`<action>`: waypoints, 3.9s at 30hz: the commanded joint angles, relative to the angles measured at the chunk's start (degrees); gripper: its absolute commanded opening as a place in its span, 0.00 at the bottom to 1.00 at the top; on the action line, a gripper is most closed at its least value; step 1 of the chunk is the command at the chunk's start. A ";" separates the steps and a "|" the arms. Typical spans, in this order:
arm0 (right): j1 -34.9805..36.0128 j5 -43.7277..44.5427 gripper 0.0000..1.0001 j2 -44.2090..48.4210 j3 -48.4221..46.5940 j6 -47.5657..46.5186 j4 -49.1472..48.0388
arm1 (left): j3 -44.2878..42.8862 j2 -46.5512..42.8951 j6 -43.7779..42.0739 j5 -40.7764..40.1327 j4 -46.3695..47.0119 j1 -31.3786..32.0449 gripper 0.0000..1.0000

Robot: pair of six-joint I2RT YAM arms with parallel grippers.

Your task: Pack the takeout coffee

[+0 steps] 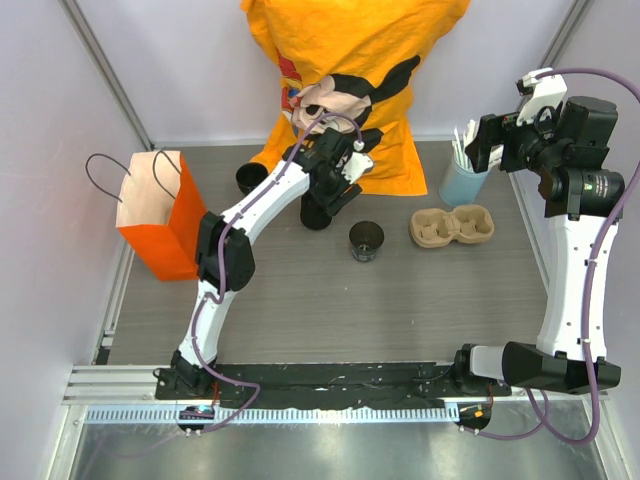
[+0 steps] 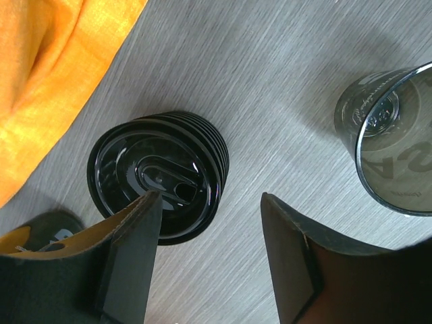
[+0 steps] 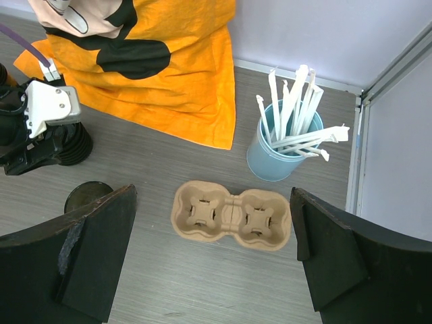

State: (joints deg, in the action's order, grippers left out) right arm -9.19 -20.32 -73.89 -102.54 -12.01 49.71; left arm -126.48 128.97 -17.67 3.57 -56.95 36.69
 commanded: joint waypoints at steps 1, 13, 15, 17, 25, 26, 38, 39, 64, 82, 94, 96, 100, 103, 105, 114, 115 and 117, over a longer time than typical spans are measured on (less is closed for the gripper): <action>-0.21 -0.69 0.99 0.59 -0.91 0.41 -1.37 | -0.79 -1.09 1.06 0.65 -0.18 0.05 0.63; -0.21 -1.13 0.99 0.94 -0.64 0.50 -1.37 | -1.76 1.99 -0.26 -1.64 0.52 0.05 0.54; -0.21 -1.30 1.00 0.94 -0.55 0.50 -1.37 | -1.67 2.17 -0.35 -2.08 0.61 0.05 0.54; -0.21 -1.39 1.00 0.94 -0.55 0.58 -1.29 | -1.58 2.34 -0.52 -2.52 0.70 0.05 0.54; -0.30 -1.48 1.00 0.94 -0.55 0.58 -1.20 | -0.88 2.60 -0.70 -2.87 1.67 0.05 0.51; -0.30 -1.39 1.00 0.94 -0.47 0.58 -1.20 | -0.88 2.61 -0.70 -2.78 1.67 0.05 0.50; -0.30 -1.83 1.00 0.76 -0.64 0.67 -1.20 | 0.09 3.13 -1.05 -3.22 2.02 0.05 0.47; -0.21 -1.83 1.00 0.76 -0.55 0.67 -1.20 | 0.09 3.22 -1.05 -3.22 2.10 0.05 0.47; -0.30 -2.10 1.00 0.41 -0.99 0.85 -1.11 | -0.09 2.34 -0.70 -3.22 2.19 -0.04 0.22; -0.30 -2.89 1.00 1.02 -0.99 0.94 -1.20 | 2.29 -2.84 2.03 -2.78 2.98 -0.04 0.27; -0.21 -2.71 1.00 1.29 -0.82 0.94 -1.02 | 2.72 -2.76 1.59 -3.04 2.89 -0.04 0.35; -0.30 -2.71 1.00 1.20 -0.73 0.94 -1.02 | 3.07 -3.02 1.15 -3.14 3.16 -0.12 0.40; -0.30 -2.80 1.00 1.20 -0.82 0.94 -1.02 | 3.34 -3.81 1.06 -4.80 3.69 -0.74 0.49; -0.21 -2.97 1.00 1.11 -0.73 0.94 -1.02 | 3.60 -3.99 0.27 -4.54 3.42 -1.00 0.50; -0.21 -2.97 1.00 1.20 -0.73 0.94 -1.02 | 4.22 -3.90 -0.34 -4.10 3.33 -1.00 0.47; -0.21 -2.80 1.00 1.11 -0.73 1.02 -1.02 | 4.04 -2.84 -1.31 -3.92 2.28 -1.09 0.39; -0.21 -2.80 1.00 1.20 -0.73 1.02 -1.02 | 3.96 -2.67 -1.31 -3.93 2.11 -1.09 0.39; -0.21 -2.80 1.00 1.20 -0.64 1.11 -1.02 | 3.87 -2.58 -1.49 -3.92 2.02 -1.09 0.38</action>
State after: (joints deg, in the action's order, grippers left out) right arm -9.19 -22.65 -73.89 -102.54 -11.77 49.74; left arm -121.93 128.70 -18.33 -0.40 -54.96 35.92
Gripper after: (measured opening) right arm 0.996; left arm 0.388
